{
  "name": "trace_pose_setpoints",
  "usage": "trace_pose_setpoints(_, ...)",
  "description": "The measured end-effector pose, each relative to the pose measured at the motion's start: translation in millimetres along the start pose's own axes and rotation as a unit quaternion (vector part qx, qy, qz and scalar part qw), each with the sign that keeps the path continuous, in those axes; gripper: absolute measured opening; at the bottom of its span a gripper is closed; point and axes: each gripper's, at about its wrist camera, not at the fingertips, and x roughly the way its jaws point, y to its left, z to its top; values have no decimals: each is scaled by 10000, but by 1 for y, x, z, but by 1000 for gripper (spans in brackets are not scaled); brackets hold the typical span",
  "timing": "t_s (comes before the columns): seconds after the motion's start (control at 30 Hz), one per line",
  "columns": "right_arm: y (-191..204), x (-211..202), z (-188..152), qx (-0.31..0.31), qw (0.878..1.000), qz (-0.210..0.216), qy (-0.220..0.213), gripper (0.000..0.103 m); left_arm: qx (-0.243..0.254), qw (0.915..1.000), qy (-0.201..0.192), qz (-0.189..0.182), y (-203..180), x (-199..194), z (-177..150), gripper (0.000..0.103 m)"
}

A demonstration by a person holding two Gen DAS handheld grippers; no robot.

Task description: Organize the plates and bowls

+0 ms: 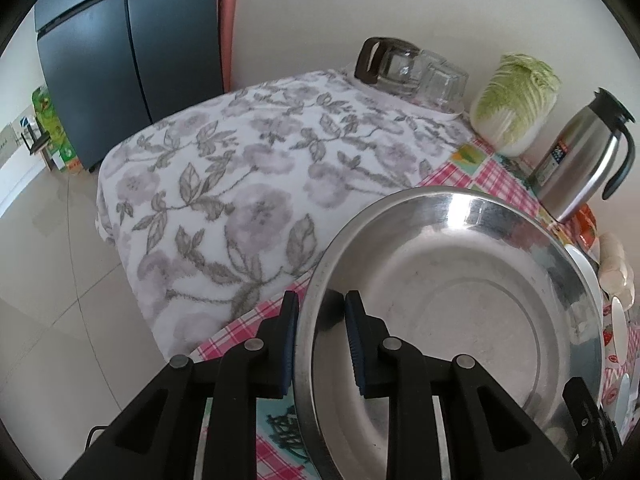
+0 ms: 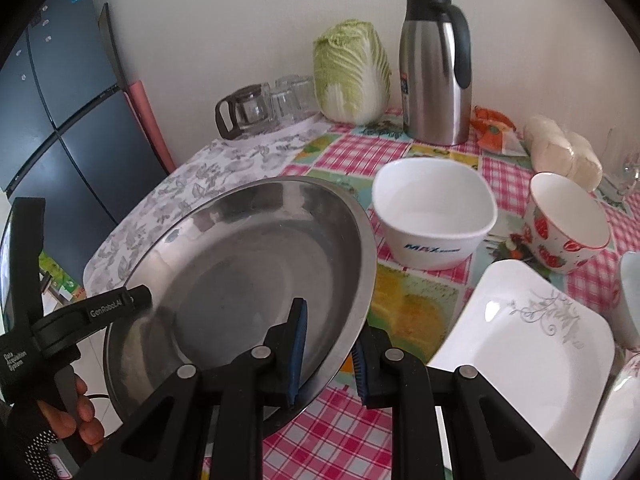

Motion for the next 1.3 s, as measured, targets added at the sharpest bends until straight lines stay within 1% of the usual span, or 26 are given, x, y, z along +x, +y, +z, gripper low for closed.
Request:
trace_pose_setpoints(0.5, -35, -46, 3, 101, 9990, -52, -430, 22, 328, 9980, -515, -150, -40, -40, -13, 25)
trace_pose_setpoints(0.6, -42, -53, 3, 134, 9987, -69, -486, 22, 469, 9970, -602, -118, -50, -46, -18, 25)
trace_pose_setpoints(1.0, -82, -84, -6, 263, 9972, -258, -656, 23, 819, 9941, -651, -285, -92, -66, -43, 25)
trace_pose_setpoints(1.17, -102, -92, -15, 357, 9967, -344, -645, 23, 1000, 9914, -744, -395, -110, -78, -55, 24)
trace_pose_setpoints(1.23, -107, -95, -19, 292, 9967, -426, -631, 23, 1156, 9881, -851, -559, -121, -86, -61, 24)
trace_pose_setpoints(1.3, -107, -100, -24, 191, 9968, -269, -732, 23, 1477, 9820, -959, -679, -139, -93, -70, 24)
